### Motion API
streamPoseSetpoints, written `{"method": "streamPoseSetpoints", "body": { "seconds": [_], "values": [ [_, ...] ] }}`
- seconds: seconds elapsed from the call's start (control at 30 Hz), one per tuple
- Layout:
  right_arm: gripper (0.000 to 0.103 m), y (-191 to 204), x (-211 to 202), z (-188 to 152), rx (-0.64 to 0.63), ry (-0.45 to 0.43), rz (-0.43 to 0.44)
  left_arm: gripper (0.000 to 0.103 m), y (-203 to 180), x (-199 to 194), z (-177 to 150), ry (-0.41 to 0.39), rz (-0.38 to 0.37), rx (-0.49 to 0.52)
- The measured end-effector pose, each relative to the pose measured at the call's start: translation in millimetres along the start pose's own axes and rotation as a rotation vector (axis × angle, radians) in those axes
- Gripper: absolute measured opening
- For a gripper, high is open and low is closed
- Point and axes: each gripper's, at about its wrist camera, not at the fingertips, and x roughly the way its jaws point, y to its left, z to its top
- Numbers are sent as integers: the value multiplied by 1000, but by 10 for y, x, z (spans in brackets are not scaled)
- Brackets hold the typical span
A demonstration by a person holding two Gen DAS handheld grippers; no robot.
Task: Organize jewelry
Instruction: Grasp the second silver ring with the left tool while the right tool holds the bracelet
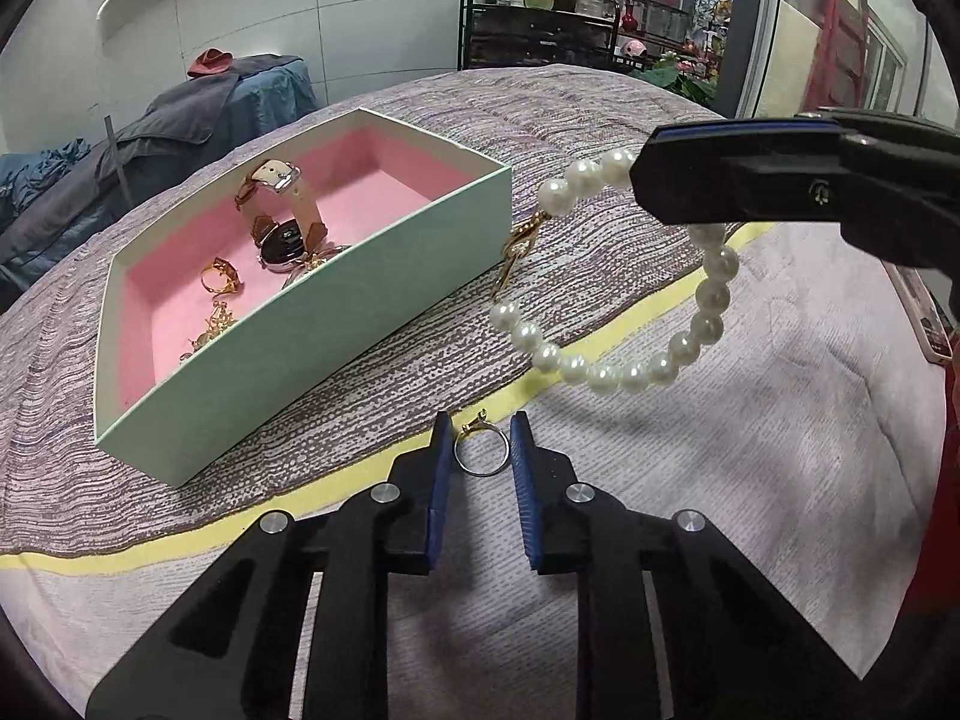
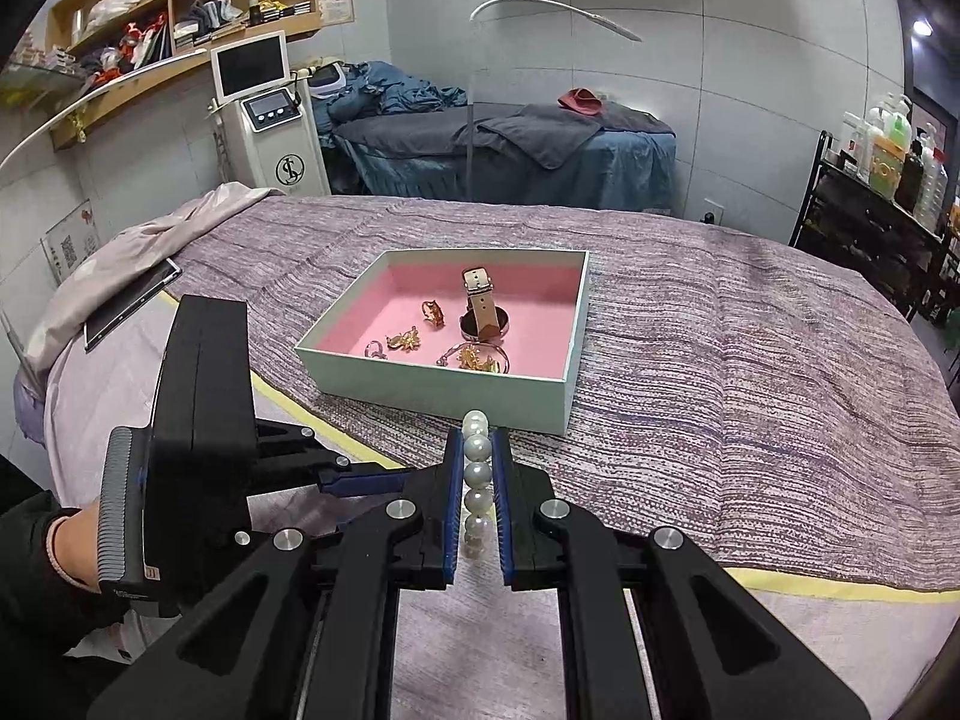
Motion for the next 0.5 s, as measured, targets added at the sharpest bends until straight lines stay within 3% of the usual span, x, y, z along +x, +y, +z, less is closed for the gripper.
{"method": "streamPoseSetpoints", "body": {
  "seconds": [0.5],
  "values": [
    [9, 38, -36, -25, -19, 4, 15, 20, 69, -265, -163, -36, 24, -16]
  ]
}}
